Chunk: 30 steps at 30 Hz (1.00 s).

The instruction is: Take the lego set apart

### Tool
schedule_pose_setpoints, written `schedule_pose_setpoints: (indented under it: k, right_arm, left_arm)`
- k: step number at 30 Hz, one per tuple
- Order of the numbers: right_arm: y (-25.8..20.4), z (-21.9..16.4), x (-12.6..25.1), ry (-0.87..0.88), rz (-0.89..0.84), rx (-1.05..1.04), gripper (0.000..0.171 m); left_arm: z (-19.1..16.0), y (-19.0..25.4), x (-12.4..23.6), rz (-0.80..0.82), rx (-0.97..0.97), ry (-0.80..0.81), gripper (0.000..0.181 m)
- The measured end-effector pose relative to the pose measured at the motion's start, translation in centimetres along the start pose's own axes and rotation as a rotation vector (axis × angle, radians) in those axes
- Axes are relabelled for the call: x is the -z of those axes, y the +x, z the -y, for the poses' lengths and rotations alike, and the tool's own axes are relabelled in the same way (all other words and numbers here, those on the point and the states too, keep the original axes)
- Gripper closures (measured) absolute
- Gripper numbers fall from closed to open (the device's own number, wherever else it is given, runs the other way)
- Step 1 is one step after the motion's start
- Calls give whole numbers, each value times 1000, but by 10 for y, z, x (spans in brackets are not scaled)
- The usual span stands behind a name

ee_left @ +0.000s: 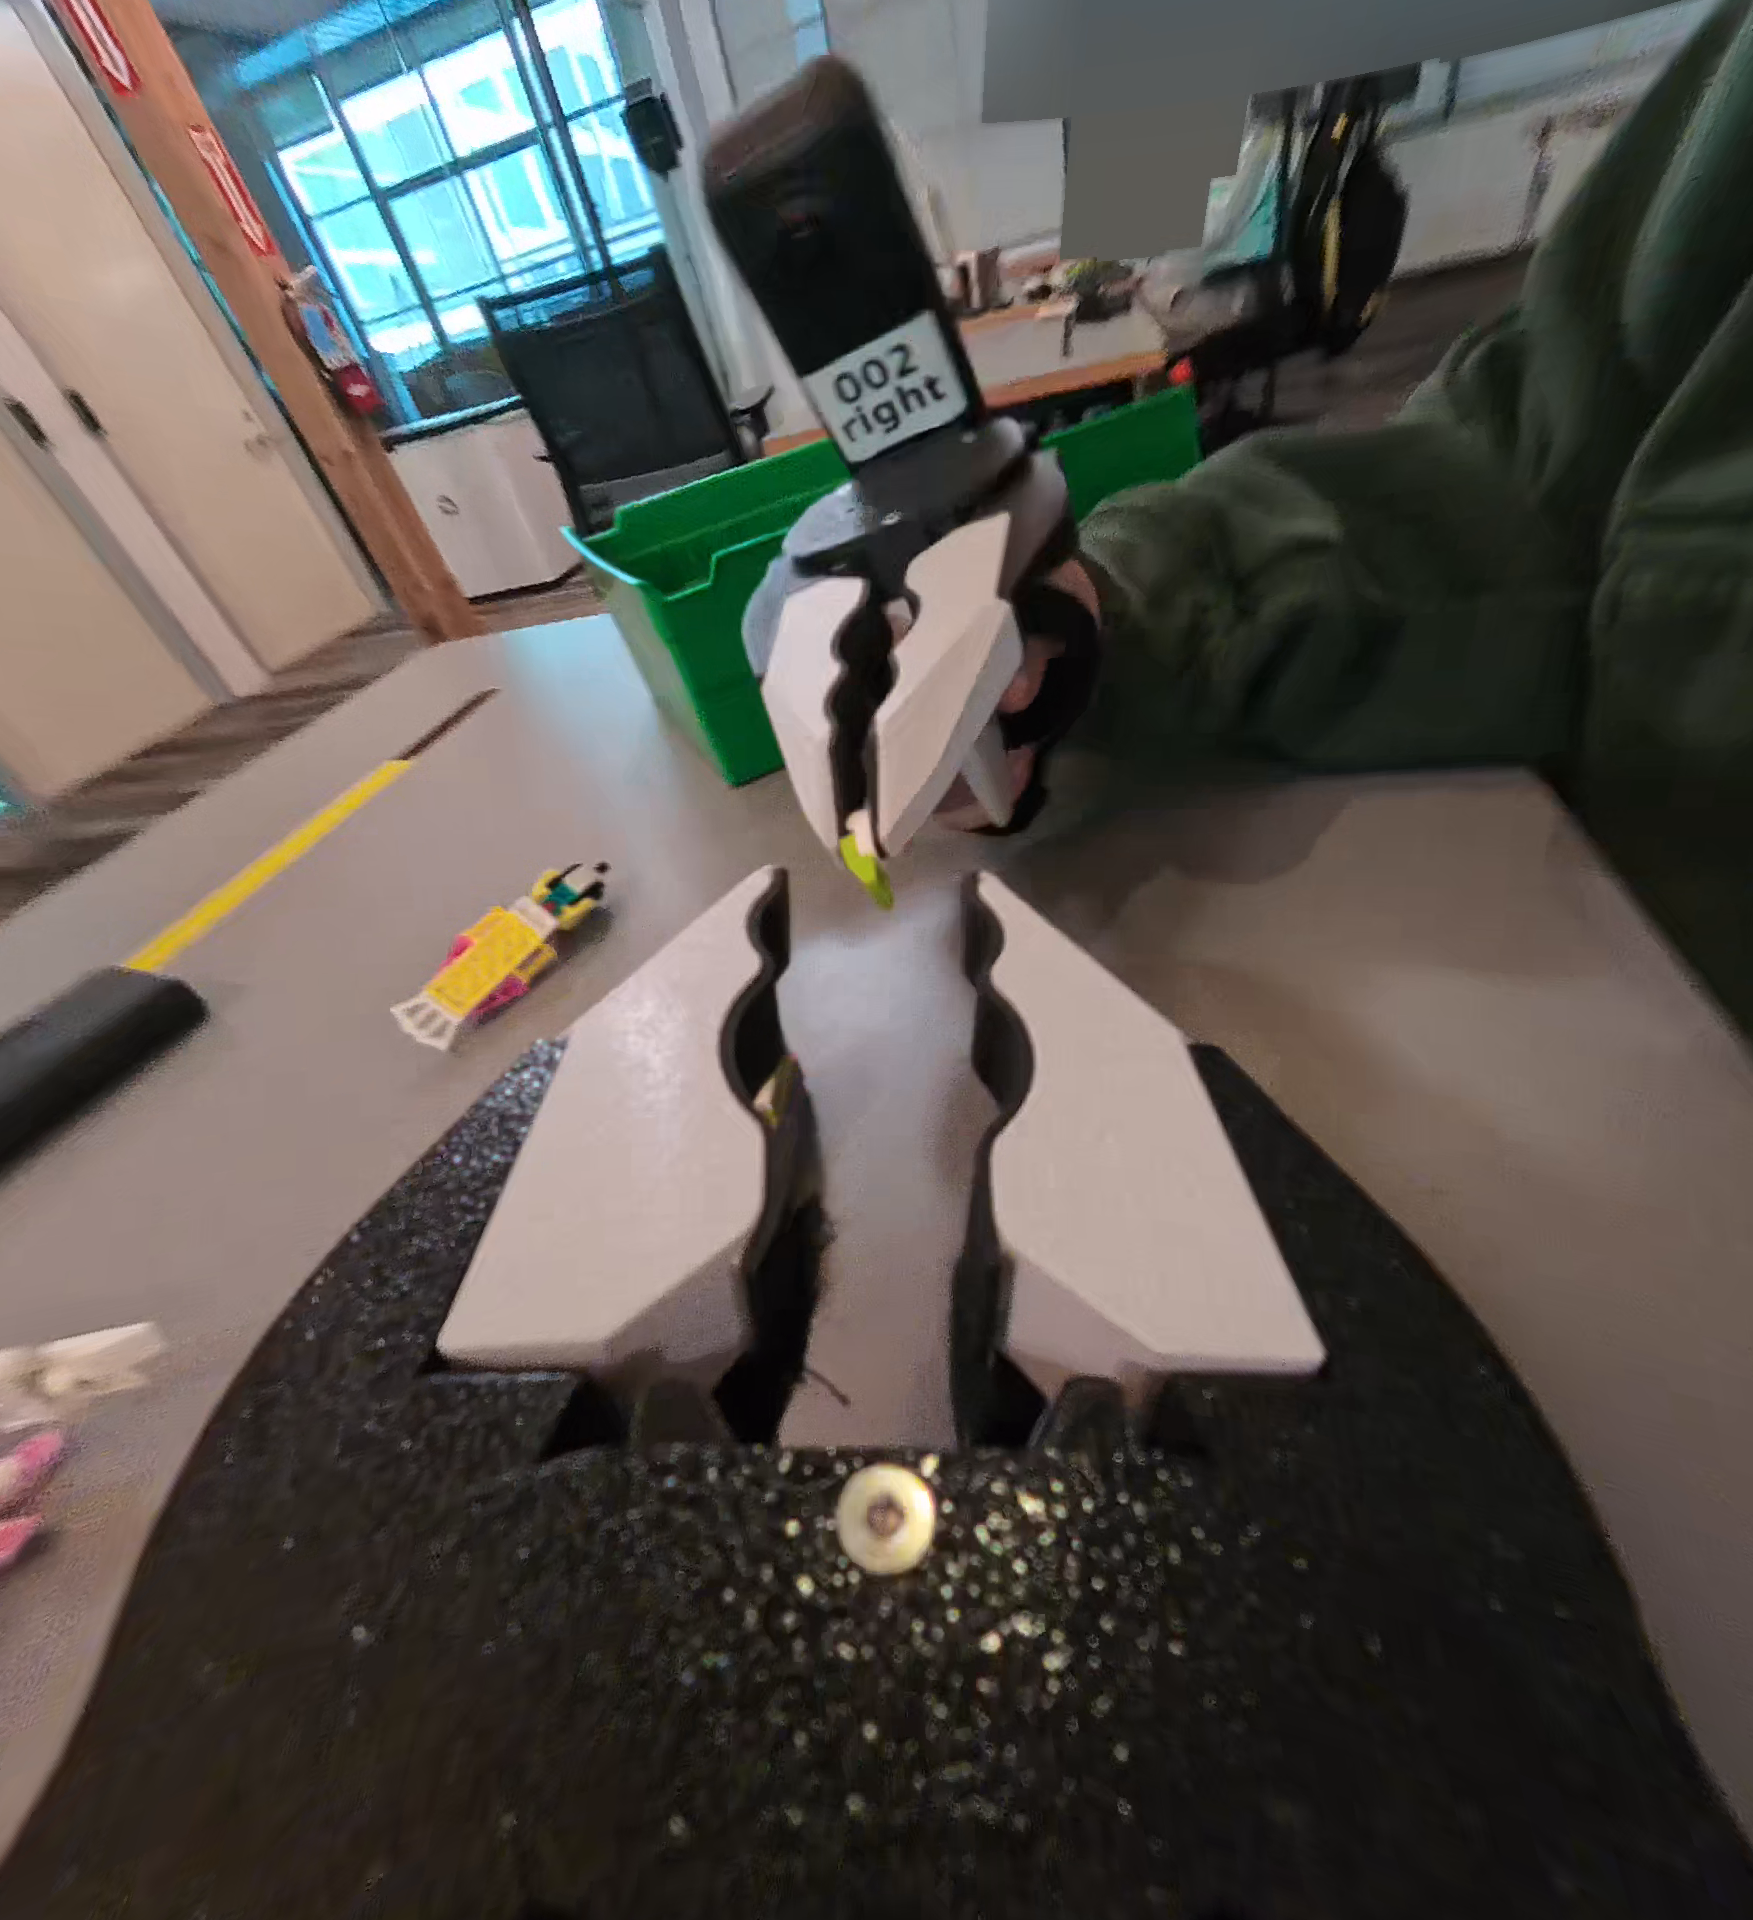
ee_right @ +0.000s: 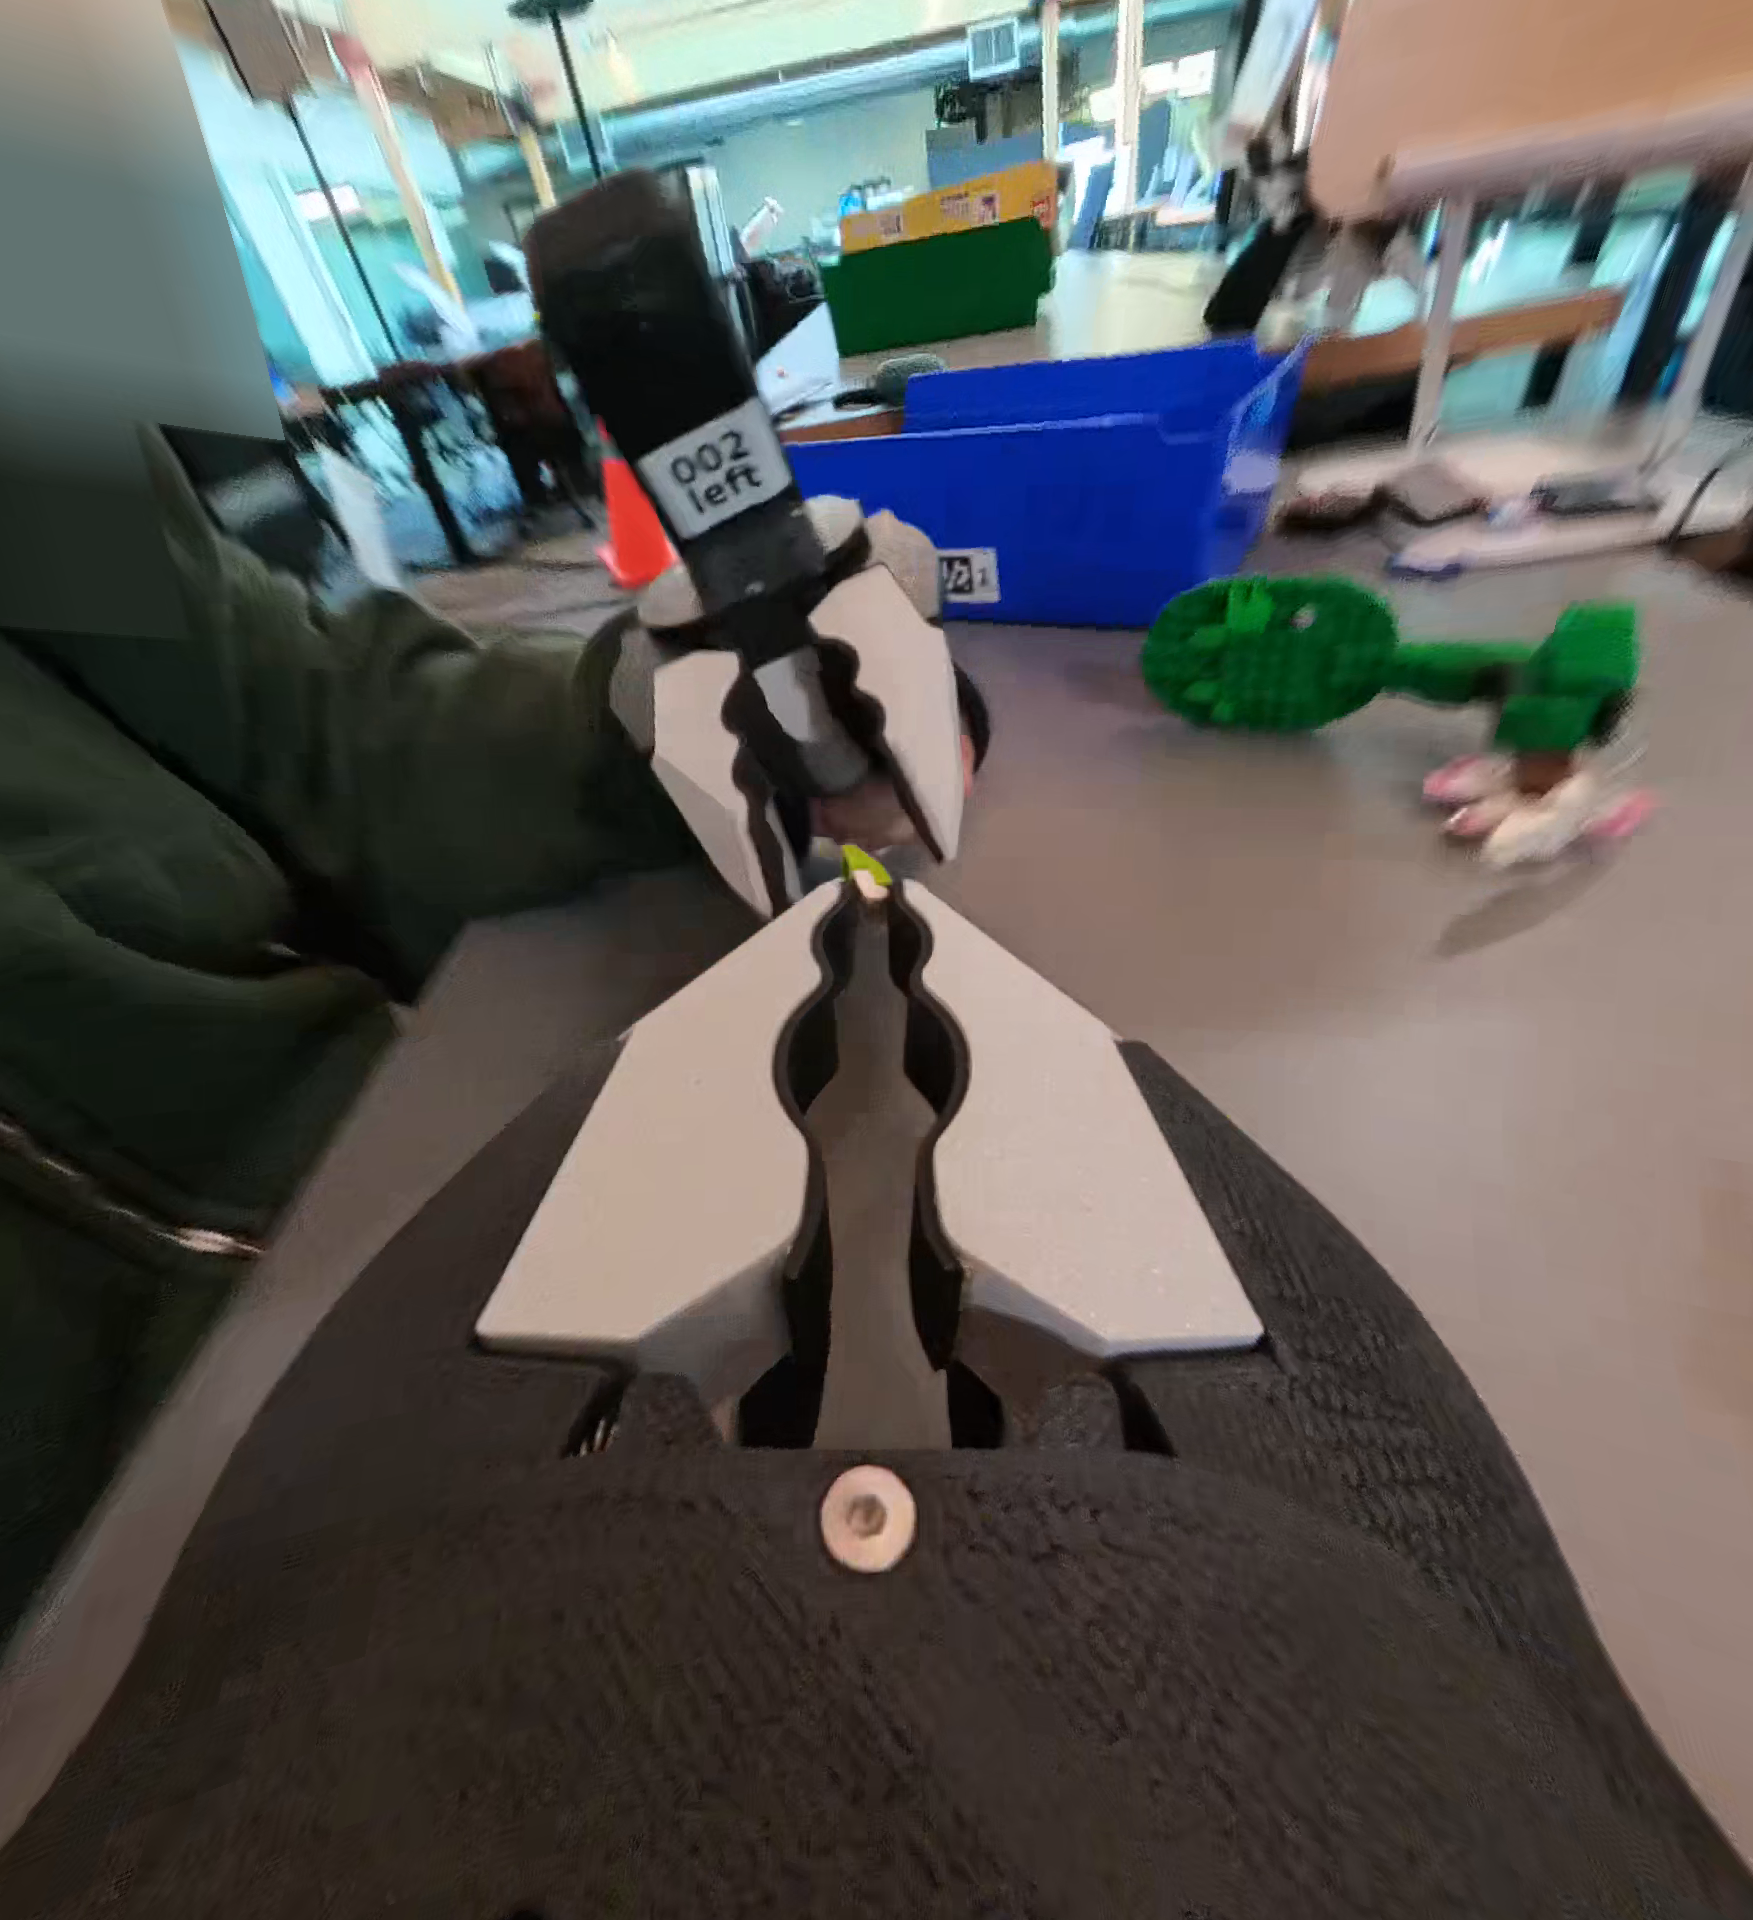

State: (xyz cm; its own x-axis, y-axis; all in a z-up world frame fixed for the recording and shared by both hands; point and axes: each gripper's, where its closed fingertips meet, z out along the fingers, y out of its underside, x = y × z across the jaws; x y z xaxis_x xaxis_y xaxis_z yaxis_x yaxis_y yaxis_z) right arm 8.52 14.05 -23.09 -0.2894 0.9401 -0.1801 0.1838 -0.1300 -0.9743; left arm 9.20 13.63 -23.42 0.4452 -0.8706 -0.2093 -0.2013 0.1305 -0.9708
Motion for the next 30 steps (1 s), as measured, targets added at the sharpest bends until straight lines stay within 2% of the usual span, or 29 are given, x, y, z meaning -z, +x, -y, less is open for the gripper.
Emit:
schedule_pose_setpoints:
  k: [2, 5, 9, 11, 16, 17, 19, 24, 30]
  right_arm:
    - [1, 4, 4, 2, -60, 170, 168]
    - [-3, 7, 5, -8, -84, 288, 168]
    - [-7, 4, 3, -23, -67, 318, 168]
    - [-9, 2, 2, -34, -62, 331, 168]
    - [-4, 1, 0, -32, -98, 324, 166]
    - [-2, 1, 0, -34, -119, 340, 163]
    - [-2, -1, 0, -59, -136, 393, 169]
    - [-5, -4, 2, -150, -169, 536, 171]
    - [0, -11, 5, -203, -187, 594, 171]
  left_arm:
    - [3, 4, 3, -54, 61, 30, 166]
    - [5, 5, 2, -66, 81, 39, 166]
    - [6, 5, 1, -60, 87, 45, 165]
    - [9, 6, 2, -67, 89, 62, 176]
    - [4, 0, 2, -20, 76, 1, 179]
    - [3, -1, 3, -17, 73, -6, 179]
    - [1, -2, 3, -6, 71, -18, 179]
    - [-1, -2, 1, 15, 46, -54, 180]
    - [-9, -7, -4, 74, 43, -102, 180]
